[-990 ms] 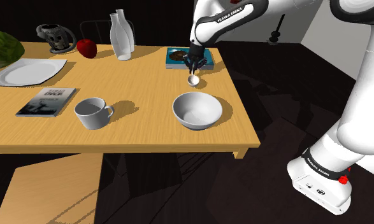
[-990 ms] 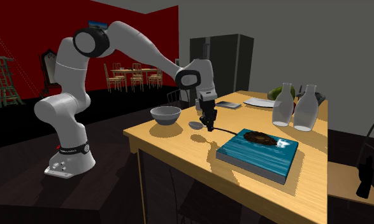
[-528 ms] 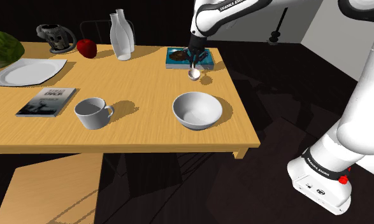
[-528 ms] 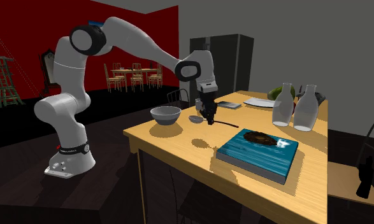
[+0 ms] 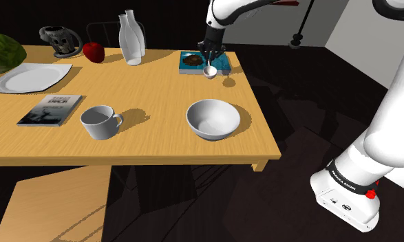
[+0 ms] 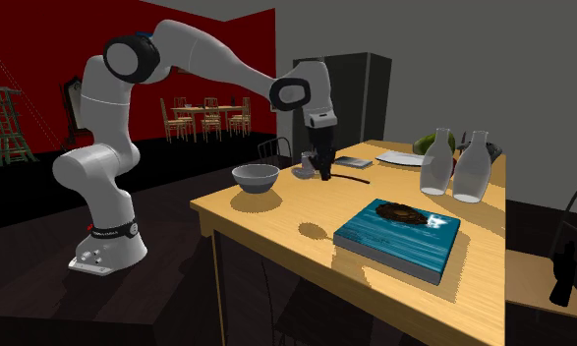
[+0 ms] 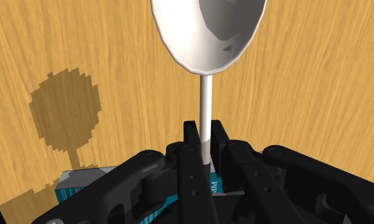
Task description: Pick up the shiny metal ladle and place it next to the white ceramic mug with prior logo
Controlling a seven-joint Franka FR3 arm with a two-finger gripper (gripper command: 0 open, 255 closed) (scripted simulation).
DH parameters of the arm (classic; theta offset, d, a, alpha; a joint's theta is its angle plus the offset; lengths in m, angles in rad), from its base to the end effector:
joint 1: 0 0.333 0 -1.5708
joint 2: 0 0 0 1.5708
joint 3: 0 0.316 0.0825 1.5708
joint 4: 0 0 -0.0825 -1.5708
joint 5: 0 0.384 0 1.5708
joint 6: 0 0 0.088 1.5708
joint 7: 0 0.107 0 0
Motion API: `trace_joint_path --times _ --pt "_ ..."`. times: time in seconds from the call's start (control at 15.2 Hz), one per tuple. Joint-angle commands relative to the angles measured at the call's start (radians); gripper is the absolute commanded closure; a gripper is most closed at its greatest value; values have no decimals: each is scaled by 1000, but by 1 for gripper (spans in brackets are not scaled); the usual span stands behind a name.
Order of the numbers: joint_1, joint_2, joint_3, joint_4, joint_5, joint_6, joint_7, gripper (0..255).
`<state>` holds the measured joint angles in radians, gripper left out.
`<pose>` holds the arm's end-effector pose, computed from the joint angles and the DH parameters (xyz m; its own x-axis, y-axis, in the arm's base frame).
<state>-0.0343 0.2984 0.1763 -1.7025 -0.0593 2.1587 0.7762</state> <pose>0.6536 0.0805 0.4365 0.8061 -0.5801 0.1173 -0.5697 -0.8142 -0.1118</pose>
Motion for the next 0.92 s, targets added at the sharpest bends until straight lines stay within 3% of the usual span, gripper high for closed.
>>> trace_joint_path --times 0.0,0.53,0.86 --pt "0 -9 1 15 2 -25 -1 255" --pt "0 -28 3 91 8 -119 -5 255" --pt "58 -104 37 -15 -3 -91 96 255"
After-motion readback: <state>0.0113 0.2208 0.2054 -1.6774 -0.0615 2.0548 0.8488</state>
